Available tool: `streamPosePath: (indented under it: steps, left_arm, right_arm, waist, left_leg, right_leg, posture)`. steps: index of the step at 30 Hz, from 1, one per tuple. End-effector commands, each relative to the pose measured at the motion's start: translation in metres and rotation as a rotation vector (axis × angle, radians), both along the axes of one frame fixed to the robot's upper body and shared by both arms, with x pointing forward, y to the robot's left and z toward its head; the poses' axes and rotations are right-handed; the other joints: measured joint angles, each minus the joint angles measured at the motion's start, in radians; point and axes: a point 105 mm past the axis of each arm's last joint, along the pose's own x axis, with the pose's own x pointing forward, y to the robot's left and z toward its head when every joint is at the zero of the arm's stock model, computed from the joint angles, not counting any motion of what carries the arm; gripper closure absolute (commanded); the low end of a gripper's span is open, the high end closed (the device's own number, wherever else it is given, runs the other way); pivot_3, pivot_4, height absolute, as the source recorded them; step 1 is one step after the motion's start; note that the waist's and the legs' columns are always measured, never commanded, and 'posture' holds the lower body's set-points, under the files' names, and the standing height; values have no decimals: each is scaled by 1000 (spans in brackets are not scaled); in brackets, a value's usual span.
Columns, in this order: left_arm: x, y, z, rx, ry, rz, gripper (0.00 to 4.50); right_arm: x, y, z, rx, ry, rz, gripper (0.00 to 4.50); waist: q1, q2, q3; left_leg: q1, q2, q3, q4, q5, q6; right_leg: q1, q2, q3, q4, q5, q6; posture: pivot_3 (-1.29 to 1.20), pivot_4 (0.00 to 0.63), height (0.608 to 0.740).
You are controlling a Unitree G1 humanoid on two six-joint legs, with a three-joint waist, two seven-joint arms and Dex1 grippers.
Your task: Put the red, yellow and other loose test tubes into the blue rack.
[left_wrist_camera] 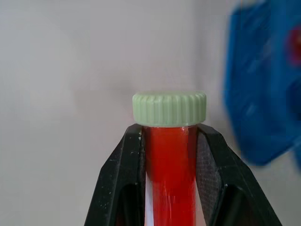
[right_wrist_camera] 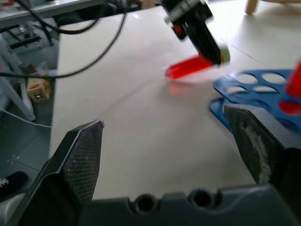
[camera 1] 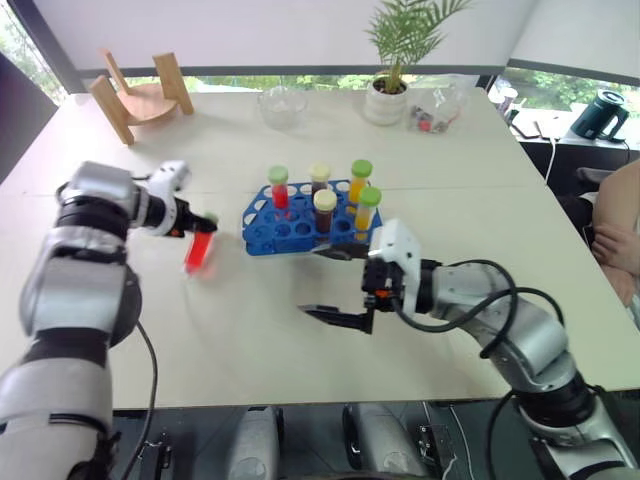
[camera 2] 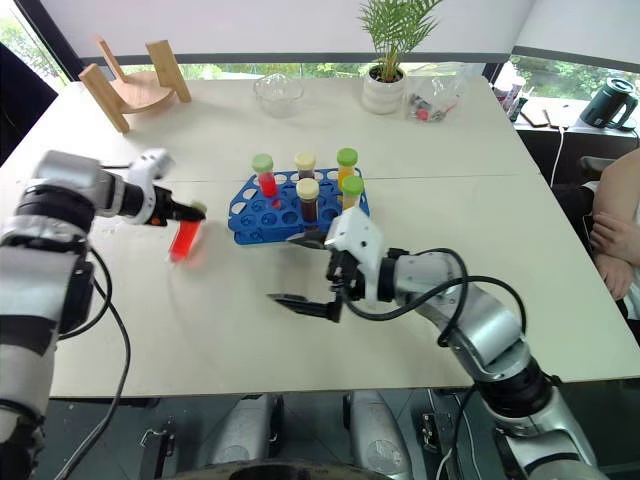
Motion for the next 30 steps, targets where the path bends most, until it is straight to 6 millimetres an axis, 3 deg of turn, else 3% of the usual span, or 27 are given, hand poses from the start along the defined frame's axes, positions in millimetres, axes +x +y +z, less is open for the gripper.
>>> streamPosePath:
  steps: [1,4,7,11,19,30]
  left_arm:
    - [-27,-5,103,-232,-573,-101,3664]
    - [-56,-34,112,-290,-810,-146,3664]
    - [-75,-65,101,-277,-899,-185,3664]
    - [-74,-88,80,-273,-904,-161,3664]
    - [-60,-118,34,-212,-841,-244,3664]
    - [-47,-129,0,-169,-826,-229,3664]
  right_arm:
    - [6,-13,18,19,-35,-41,0]
    - [13,-28,19,72,91,-69,0]
    - [8,-39,16,69,206,-33,0]
    - [0,-42,12,-2,256,25,0]
    - [4,-45,11,-45,259,27,0]
    - [-1,-45,9,-29,280,12,0]
  waist:
    - [2,0,0]
    - [20,2,-1]
    - [27,2,-1]
    - [20,1,-1]
    - [15,1,-1]
    - [19,1,-1]
  left_leg:
    - [-1,0,0,0,0,-1]
    - [0,-1,-1,-1,0,-1]
    - [0,-2,-1,-1,0,-1]
    - [0,-5,-1,2,0,0]
    - [3,-4,-1,1,0,0]
    - [1,-4,-1,1,0,0]
  right_leg:
    - [-1,-1,0,0,0,0]
    - [0,-3,-1,-1,0,0]
    - [3,-4,-2,-3,1,1]
    - [4,-4,-1,-3,3,4]
    - [5,-1,1,-4,3,4]
    - [4,-1,1,-5,3,4]
  posture:
    - [0,150,740]
    - [0,150,740]
    - [0,150,740]
    - [0,150,740]
    - [0,150,740]
    - [0,150,740]
